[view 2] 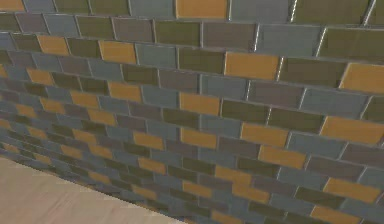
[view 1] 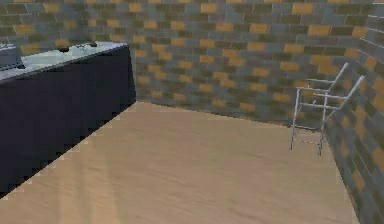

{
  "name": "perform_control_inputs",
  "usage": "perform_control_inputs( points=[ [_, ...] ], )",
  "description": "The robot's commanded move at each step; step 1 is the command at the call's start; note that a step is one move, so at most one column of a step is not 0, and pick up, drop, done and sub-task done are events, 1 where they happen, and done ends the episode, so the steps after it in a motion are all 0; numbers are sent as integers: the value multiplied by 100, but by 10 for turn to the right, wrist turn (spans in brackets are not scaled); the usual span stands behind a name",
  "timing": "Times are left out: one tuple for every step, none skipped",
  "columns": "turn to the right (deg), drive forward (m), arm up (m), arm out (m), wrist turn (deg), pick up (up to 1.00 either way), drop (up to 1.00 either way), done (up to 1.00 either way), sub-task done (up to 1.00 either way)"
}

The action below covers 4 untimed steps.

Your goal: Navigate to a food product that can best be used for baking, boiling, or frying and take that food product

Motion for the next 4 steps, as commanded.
perform_control_inputs(
  points=[
    [30, 0, 0, 0, 0, 0, 0, 0, 0],
    [0, 40, 0, 0, 0, 0, 0, 0, 0],
    [150, 0, 0, 0, 0, 0, 0, 0, 0],
    [0, 30, 0, 0, 0, 0, 0, 0, 0]
  ],
)
